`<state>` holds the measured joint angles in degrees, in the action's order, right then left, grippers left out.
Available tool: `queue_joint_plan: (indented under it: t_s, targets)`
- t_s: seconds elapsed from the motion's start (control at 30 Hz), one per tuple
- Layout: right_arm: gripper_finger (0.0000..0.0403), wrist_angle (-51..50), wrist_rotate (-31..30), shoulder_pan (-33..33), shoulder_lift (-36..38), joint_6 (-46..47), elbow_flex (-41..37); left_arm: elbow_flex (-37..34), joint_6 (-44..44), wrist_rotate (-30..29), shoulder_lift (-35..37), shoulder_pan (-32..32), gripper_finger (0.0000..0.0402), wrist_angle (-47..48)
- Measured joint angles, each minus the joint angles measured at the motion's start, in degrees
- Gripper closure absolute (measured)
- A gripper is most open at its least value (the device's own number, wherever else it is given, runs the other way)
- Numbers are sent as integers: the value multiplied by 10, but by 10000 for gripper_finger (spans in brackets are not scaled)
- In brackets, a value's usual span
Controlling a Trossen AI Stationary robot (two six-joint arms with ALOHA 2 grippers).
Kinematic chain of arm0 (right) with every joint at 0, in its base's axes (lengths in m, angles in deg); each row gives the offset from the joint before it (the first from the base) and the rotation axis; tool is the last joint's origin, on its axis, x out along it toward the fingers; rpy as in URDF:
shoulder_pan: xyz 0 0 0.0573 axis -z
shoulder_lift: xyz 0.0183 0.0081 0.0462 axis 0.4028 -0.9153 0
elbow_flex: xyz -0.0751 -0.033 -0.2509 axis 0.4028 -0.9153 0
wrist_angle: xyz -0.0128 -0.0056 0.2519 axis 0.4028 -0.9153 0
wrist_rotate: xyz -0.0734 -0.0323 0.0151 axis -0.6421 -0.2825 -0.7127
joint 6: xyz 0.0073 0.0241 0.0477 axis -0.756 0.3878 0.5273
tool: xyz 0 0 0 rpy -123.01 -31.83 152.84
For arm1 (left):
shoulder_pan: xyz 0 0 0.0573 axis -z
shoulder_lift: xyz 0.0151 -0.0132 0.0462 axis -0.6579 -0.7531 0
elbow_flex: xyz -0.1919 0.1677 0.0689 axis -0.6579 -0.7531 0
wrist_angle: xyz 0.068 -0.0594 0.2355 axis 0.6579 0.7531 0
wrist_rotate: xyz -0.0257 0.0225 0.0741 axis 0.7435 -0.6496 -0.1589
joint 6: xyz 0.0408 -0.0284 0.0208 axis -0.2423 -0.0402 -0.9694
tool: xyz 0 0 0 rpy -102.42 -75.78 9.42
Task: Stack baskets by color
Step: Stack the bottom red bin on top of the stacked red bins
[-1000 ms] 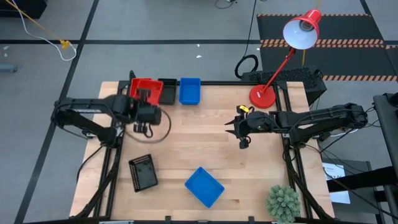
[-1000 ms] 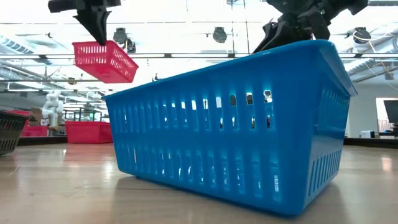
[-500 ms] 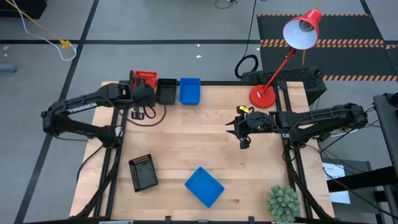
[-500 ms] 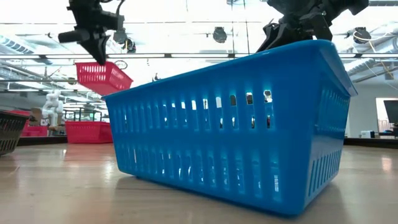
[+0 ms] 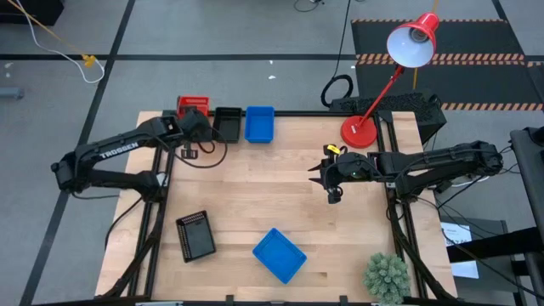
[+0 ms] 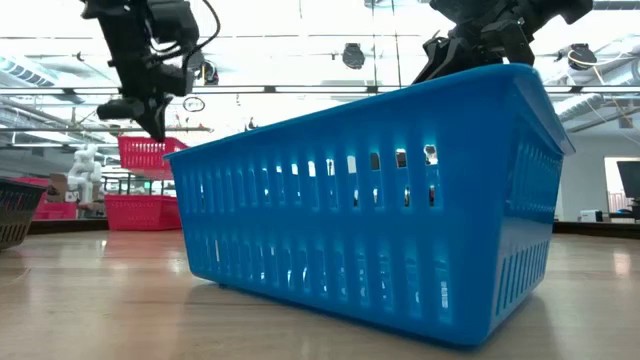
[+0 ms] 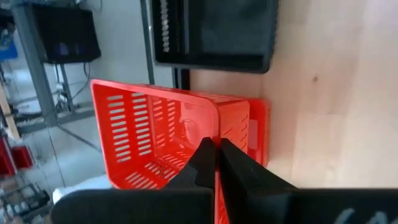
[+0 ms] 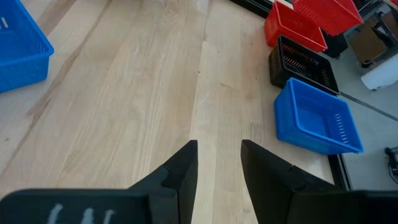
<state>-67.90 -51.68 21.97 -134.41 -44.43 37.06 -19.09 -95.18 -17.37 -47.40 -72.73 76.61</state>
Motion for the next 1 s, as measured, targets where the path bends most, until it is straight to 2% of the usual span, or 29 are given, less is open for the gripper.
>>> queue_joint_plan:
  t_s: [0.17,0.33,0.7,0.9,1.0]
  targets:
    - [284,-1,0,0,0,0,0,-32,-16,1,0,-36,395,-38]
    - [284,-5,0,8,0,-2,0,-62,-30,30,0,-62,396,-81]
    - [284,70,0,32,0,-17,-59,-92,-58,31,0,-86,391,-120]
    - [284,76,0,36,0,-19,-60,-95,-55,33,0,-90,397,-119]
    - [284,76,0,36,0,-19,-60,-95,-54,43,-1,-91,386,-119]
